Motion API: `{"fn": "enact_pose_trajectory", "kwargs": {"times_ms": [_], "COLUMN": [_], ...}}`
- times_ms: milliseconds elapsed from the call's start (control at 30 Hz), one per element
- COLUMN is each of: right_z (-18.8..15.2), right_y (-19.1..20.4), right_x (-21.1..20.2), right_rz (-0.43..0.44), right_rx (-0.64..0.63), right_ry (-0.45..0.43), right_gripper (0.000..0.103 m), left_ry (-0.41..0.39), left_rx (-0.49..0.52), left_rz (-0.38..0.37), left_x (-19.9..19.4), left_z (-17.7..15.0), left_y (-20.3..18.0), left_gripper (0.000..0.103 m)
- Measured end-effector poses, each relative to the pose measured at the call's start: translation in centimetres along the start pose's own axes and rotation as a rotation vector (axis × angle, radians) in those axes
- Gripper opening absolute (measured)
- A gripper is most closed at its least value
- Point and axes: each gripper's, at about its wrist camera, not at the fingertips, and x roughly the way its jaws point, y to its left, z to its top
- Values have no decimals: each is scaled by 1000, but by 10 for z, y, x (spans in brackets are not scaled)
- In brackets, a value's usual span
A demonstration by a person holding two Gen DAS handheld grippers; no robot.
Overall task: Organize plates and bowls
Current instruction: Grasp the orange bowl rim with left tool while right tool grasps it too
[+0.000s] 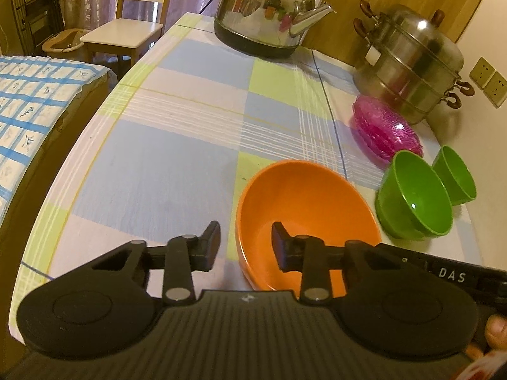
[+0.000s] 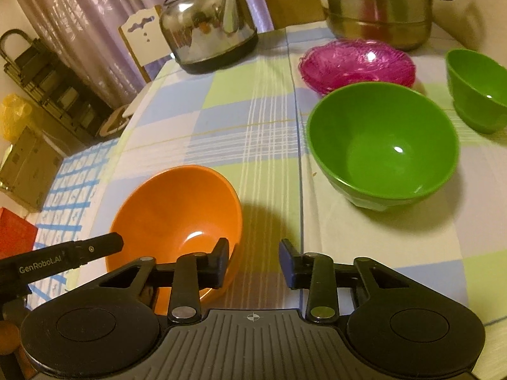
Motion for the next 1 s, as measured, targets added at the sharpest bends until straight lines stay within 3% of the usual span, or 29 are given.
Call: {"fn": "enact_pose_trajectory", "kwargs": {"times_ms": [267, 400, 1000], "right_z": [1, 1, 4], "right_y": [5, 7, 3], "right_x": [16, 18, -1], "right_rz": [23, 33, 27], "right_rx": [-20, -17, 9], "right_ry": [25, 26, 8], "right_gripper": [18, 11, 10], "left_ry": [15, 16, -6], "left_rx": [16, 32, 52], "left_rz": [18, 33, 35], "left_x": [13, 14, -2], "left_z": [-1, 0, 3], "left_y": [-2, -4, -20], "left_gripper": [10, 8, 6]}}
